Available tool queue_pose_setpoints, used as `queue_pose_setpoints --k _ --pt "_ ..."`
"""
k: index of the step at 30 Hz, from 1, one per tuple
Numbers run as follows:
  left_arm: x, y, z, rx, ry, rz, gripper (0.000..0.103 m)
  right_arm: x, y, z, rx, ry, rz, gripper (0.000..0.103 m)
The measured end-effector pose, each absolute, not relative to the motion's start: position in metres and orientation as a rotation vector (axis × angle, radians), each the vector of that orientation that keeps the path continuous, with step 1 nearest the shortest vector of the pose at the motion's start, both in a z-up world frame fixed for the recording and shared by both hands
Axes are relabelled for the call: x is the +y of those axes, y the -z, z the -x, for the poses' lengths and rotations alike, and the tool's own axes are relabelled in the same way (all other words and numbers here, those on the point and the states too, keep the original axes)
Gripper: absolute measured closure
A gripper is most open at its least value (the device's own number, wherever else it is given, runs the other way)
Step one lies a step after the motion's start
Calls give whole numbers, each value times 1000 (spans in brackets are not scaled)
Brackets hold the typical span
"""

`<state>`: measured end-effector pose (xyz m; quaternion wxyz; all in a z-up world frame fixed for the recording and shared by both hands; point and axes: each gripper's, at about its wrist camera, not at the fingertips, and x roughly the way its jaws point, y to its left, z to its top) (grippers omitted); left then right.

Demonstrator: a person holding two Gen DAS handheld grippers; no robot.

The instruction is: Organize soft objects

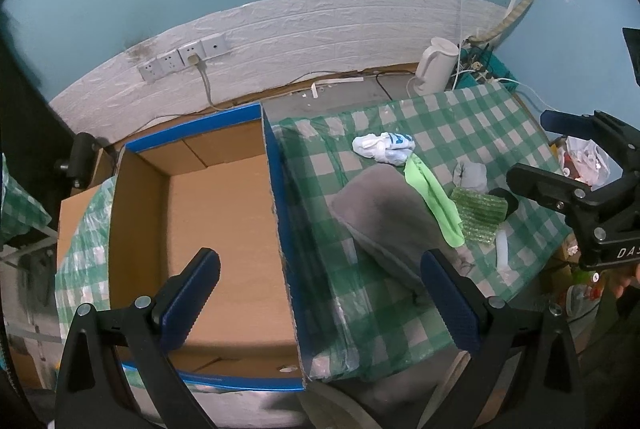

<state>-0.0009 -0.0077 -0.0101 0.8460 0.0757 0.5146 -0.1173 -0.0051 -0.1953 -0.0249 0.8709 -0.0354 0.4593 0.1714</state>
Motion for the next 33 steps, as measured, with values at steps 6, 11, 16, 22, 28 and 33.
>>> queue_pose_setpoints --k 6,11,16,22,28,33 --pt "-8 11 2 1085 248 -160 1 -195 25 6 960 -360 75 2" --pt "-6 12 4 1084 251 -162 1 -195 25 6 960 -357 78 2" --pt "-6 12 4 1087 249 -158 1 -195 25 6 960 -358 77 2" --pt "-6 12 3 1091 243 -163 1 -195 24 5 961 -357 78 2" --pt "-5 13 1 1090 244 -167 1 -195 25 6 962 -355 79 2" --pt "-5 13 1 1093 242 -169 1 -197 27 7 964 -352 88 2"
